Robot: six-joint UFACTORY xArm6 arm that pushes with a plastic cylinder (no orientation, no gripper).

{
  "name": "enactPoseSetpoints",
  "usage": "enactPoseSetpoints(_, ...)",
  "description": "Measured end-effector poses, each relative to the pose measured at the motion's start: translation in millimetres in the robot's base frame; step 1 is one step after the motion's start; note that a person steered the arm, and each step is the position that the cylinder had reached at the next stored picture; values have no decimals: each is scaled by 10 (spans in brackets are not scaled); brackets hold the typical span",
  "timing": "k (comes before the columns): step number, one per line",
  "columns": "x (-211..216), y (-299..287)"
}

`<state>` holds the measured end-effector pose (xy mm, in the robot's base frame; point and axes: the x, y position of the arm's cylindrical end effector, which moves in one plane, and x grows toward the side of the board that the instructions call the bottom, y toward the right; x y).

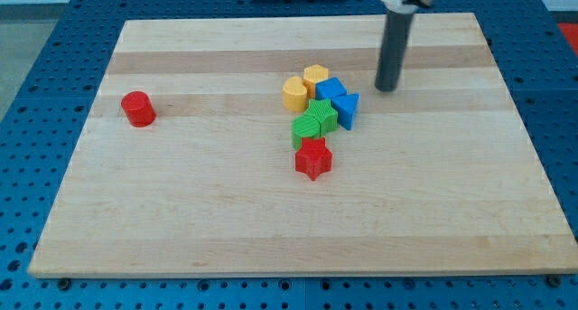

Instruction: Push the red star into the green blocks

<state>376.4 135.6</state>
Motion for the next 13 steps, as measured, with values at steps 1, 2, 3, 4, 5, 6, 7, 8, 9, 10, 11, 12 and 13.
enactPoseSetpoints(1, 525, 38)
enactPoseSetpoints(2, 1104, -45)
enactPoseSetpoints(3, 1580, -368)
enactPoseSetpoints(4, 1760, -720)
enactPoseSetpoints(5, 1758, -932)
enactPoseSetpoints(6, 1688, -1061)
enactPoseSetpoints(7, 1601, -1087)
enactPoseSetpoints(8, 1484, -1089)
enactPoseSetpoints(9, 1372, -1092)
enactPoseSetpoints(10, 1288, -1092)
enactPoseSetpoints(11, 1263, -1095)
enactPoseSetpoints(12, 1174, -1100)
enactPoseSetpoints(13, 1209, -1099)
